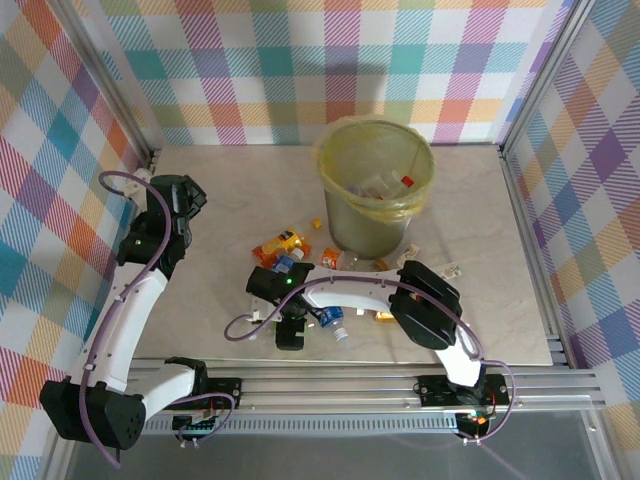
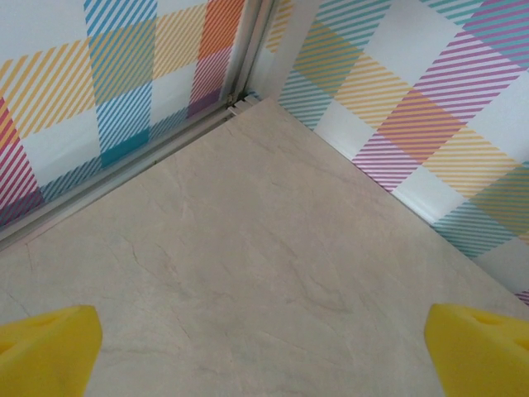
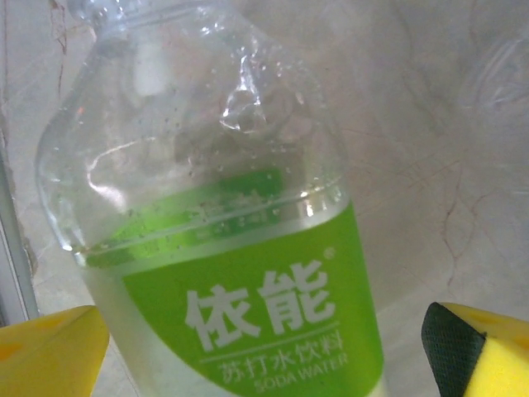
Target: Put the plastic bottles in the bin
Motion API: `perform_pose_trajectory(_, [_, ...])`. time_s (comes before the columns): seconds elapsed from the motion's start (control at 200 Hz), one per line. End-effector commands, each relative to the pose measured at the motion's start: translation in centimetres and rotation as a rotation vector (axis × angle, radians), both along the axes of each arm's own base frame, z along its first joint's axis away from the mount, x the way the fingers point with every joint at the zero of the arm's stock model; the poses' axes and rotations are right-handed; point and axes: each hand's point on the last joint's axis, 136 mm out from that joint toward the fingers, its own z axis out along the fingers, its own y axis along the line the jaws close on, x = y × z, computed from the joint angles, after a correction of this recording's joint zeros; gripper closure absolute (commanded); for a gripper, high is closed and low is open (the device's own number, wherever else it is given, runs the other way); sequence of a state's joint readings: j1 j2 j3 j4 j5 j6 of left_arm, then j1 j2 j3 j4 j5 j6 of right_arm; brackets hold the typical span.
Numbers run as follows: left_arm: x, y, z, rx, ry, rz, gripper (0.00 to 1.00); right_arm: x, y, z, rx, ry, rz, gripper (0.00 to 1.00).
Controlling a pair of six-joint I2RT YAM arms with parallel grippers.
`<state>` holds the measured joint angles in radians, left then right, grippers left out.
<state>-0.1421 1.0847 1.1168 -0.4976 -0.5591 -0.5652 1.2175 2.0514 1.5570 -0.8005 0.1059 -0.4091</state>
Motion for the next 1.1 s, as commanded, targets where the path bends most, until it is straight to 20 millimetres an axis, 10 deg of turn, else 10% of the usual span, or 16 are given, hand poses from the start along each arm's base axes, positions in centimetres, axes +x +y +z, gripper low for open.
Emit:
perform_pose_trajectory(0.0, [-0.2,0.7,-0.2,-0.009,0.004,0.026,0.0,-0.6,1.3,-0.1,0.028,0.026,0.038,0.03])
perform_pose_trajectory(0.38, [-0.5,1.2,-0.3,-0.009,0.009,0.04,0.0,-0.9,2.0,-1.9,0.014,0.065,0.061,0.12])
perform_pose_trajectory(0.635, [-0.4,1.3,-0.6,-0.013,0.012,0.042,0.0,-0.9,2.3,-1.1,0.034,0.064,0.065,0.39])
perform_pose_trajectory(0.89, [-0.3,1.5,-0.8,-0.009,0.022,0.048,0.0,-0.7,2.4,2.8,0.112,0.03,0.048,0.49])
perform_pose_trajectory(1.095, [-0.6,1.6,-0.4,-0.009,0.006,0.053,0.0,0.7,1.3,9.7,0.273,-0.013,-0.057,0.56])
